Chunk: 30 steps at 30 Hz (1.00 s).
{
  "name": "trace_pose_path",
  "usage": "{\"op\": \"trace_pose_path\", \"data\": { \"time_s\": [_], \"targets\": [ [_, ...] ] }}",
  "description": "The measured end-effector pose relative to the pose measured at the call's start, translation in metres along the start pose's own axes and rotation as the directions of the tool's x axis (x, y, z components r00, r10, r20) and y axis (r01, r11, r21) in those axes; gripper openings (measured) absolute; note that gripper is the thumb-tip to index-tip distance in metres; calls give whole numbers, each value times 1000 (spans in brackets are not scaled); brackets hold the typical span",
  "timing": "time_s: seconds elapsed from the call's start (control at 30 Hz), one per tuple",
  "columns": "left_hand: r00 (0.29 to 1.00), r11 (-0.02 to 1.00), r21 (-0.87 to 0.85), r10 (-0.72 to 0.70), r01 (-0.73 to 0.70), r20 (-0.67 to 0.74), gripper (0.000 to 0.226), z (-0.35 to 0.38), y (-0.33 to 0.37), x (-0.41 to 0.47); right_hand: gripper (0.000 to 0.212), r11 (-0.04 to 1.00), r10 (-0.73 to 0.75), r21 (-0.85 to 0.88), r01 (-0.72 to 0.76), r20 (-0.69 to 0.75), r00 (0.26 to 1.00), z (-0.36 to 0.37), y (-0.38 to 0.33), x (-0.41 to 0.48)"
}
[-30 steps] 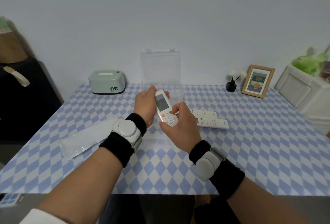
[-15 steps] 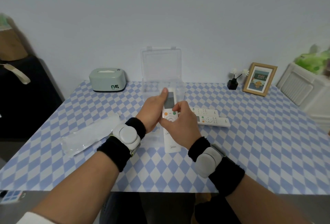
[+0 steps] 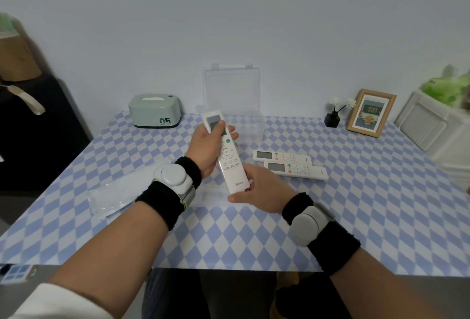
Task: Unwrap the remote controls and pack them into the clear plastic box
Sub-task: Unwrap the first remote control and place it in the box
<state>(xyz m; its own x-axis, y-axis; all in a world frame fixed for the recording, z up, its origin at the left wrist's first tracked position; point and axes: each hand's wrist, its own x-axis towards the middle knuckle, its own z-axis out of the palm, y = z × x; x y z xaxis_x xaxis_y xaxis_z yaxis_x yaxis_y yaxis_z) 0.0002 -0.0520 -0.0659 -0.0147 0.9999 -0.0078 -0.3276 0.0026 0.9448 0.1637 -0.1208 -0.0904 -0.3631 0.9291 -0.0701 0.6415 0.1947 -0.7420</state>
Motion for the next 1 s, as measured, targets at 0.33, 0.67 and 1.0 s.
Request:
{"op": "trace_pose_path", "data": {
  "time_s": [0.33, 0.67, 1.0],
  "targets": [
    [972, 987, -135, 55, -88, -228, 22, -13, 4, 8, 30, 969, -177, -202, 145, -154, 972, -4, -11, 3],
    [948, 978, -201, -19, -48, -318, 10, -37, 7, 16, 22, 881, -414, -317, 351, -161, 896, 17, -26, -7],
    [975, 997, -35, 64, -73, -215, 12, -41, 11, 15, 29, 498, -475, -824, 272, 4, 880, 2, -46, -6]
  ]
}}
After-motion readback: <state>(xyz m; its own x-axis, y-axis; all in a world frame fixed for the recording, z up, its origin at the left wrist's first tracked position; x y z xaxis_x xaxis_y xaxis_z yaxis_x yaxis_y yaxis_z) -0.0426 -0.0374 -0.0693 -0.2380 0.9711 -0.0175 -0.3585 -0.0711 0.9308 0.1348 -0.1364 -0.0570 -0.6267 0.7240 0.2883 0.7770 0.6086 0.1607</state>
